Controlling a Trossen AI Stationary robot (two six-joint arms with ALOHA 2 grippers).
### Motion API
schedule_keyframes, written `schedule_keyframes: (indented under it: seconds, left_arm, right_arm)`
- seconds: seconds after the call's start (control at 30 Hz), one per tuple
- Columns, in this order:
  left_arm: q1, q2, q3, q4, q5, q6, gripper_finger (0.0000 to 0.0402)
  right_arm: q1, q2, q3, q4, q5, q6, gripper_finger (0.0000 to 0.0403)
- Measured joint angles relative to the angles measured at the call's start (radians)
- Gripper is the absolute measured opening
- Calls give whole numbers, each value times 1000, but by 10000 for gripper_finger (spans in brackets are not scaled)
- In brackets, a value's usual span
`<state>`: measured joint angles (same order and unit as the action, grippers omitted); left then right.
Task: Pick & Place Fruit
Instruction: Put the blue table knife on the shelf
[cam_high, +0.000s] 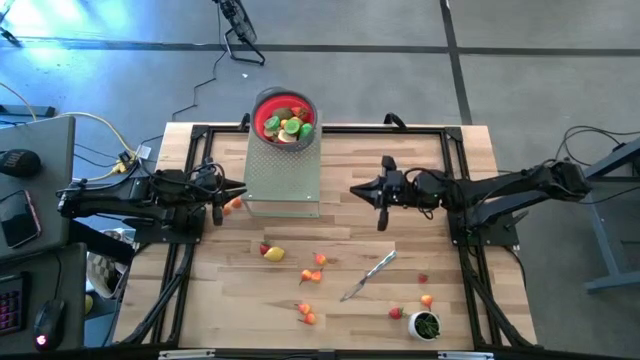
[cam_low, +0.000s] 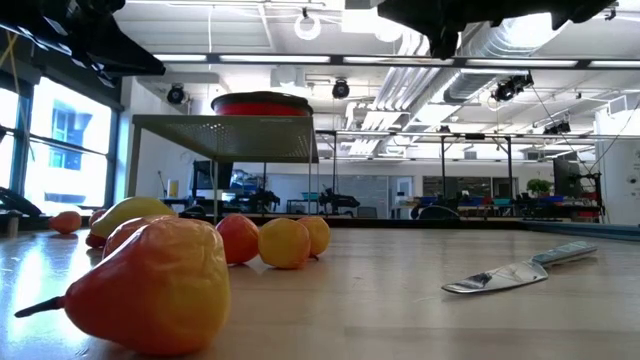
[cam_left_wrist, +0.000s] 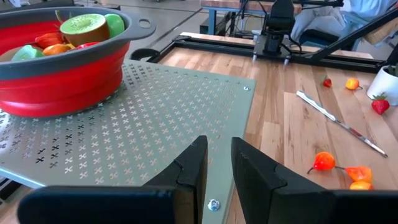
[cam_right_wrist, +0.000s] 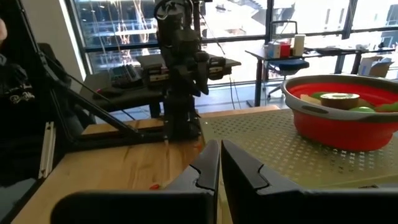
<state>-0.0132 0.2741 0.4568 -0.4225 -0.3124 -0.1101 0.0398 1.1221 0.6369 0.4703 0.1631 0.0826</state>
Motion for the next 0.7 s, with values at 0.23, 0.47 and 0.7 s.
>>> schedule_keyframes:
  seconds: [0.23,0.47,0.7]
  left_arm:
    - [0,0,0,0,0,0,67]
    - [0,0,0,0,0,31,67]
    - [0,0,0,0,0,56,67]
  right_arm:
    - [-16,0,9,6,-59,7,11]
    - [-9,13,179,-375,-133,-108,4]
    - [48,14,288,-704,-139,-161,3]
